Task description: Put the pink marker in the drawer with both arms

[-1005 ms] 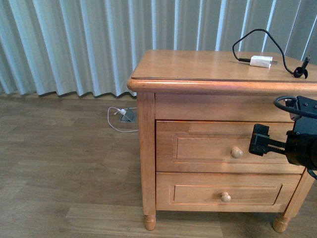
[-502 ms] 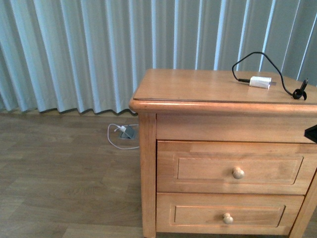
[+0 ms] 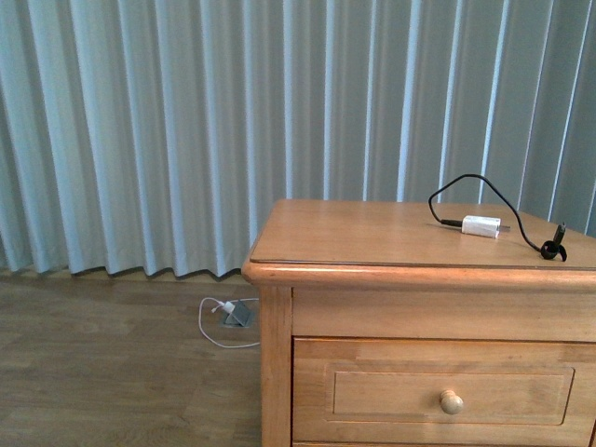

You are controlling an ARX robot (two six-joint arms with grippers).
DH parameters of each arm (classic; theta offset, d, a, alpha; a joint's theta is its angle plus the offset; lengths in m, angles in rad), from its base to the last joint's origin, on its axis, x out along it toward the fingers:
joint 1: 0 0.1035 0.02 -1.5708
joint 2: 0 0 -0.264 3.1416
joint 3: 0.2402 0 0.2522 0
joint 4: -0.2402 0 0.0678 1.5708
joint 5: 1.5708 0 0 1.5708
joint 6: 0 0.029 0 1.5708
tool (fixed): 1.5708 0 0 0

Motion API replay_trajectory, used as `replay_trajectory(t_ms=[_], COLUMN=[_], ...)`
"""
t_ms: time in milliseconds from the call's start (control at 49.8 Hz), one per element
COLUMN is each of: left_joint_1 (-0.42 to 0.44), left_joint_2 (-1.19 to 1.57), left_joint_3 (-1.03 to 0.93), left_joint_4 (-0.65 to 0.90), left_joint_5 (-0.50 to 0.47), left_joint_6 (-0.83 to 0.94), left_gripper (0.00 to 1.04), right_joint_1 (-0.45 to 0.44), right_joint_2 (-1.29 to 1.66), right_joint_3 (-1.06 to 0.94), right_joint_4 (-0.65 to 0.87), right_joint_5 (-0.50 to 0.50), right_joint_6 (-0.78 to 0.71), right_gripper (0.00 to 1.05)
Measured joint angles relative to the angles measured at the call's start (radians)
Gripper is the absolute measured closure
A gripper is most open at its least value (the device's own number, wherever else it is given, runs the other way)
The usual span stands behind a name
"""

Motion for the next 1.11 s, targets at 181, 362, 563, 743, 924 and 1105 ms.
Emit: replay_trajectory(t_ms=[181, 362, 563, 743, 924, 1105], left_joint_1=[0.0, 0.0, 0.0, 0.0, 0.0, 0.0], left_joint_2=[0.0, 0.0, 0.0, 0.0, 0.0, 0.0], left_joint_3=[0.0, 0.0, 0.0, 0.0, 0.0, 0.0], left_joint_4=[0.0, 0.0, 0.0, 0.0, 0.0, 0.0], left_joint_5=[0.0, 0.0, 0.0, 0.0, 0.0, 0.0], left_joint_6=[0.0, 0.0, 0.0, 0.0, 0.0, 0.0], left_gripper=[0.06, 0.06, 0.06, 0.06, 0.06, 0.06], right_joint_1=[0.037, 0.04, 0.042, 0.042, 0.042, 0.042], right_joint_2=[-0.038, -0.117, -0.208, -0.275, -0.344, -0.418], right_joint_3=[-0.135, -0.26, -0.354, -0.398, -0.43, -0.456], right_joint_4=[0.311, 0.455, 0.452, 0.43, 0.393, 0.347], right_joint_5=[0.206, 0.24, 0.24, 0.24, 0.24, 0.24], right_joint_6=[-0.086, -0.141, -0.155, -0.158, -0.158, -0.159], right_gripper=[0.25, 0.55, 0.96, 1.03, 1.03, 1.03])
